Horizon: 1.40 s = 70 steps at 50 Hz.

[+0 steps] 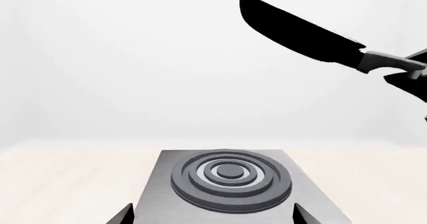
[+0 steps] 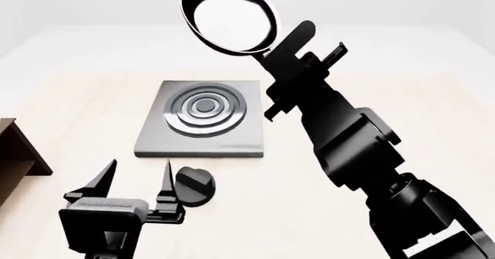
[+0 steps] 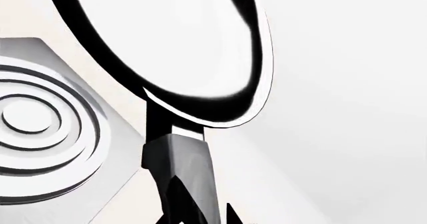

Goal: Turn on the stove and put the frying pan on it.

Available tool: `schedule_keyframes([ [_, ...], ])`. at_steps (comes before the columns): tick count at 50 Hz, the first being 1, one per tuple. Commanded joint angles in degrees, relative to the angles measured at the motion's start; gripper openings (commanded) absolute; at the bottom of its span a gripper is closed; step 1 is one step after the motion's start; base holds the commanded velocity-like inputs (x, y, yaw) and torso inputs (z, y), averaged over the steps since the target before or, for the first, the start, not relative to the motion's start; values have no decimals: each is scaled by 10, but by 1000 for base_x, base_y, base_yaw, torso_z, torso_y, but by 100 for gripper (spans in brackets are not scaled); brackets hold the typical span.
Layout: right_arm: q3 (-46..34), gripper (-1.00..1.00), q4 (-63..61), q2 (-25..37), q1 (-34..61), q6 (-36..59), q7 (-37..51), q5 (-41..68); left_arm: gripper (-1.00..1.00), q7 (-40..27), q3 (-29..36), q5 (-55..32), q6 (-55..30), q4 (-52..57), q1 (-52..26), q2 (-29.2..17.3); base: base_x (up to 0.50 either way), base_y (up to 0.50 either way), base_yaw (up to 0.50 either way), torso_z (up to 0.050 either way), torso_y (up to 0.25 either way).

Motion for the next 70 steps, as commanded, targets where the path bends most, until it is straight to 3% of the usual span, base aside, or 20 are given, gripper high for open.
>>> schedule_keyframes([
  [1, 4, -100, 51, -70, 9, -24, 57, -47, 100, 3, 1, 1, 14, 3, 5, -3, 0, 0, 0, 0, -250],
  [23, -29, -100, 59, -108, 13, -23, 75, -54, 100, -8, 4, 8, 10, -7, -1, -2, 0, 0, 0, 0, -245],
  [48, -76, -100, 176, -140, 23, -100, 126, -35, 100, -4, 2, -24, -1, -2, 0, -6, 0, 0, 0, 0, 1],
  [70, -263, -100, 294, -142, 84, -180, 223, 153, 100, -8, -4, -32, 4, 0, 2, -11, 0, 0, 0, 0, 2],
])
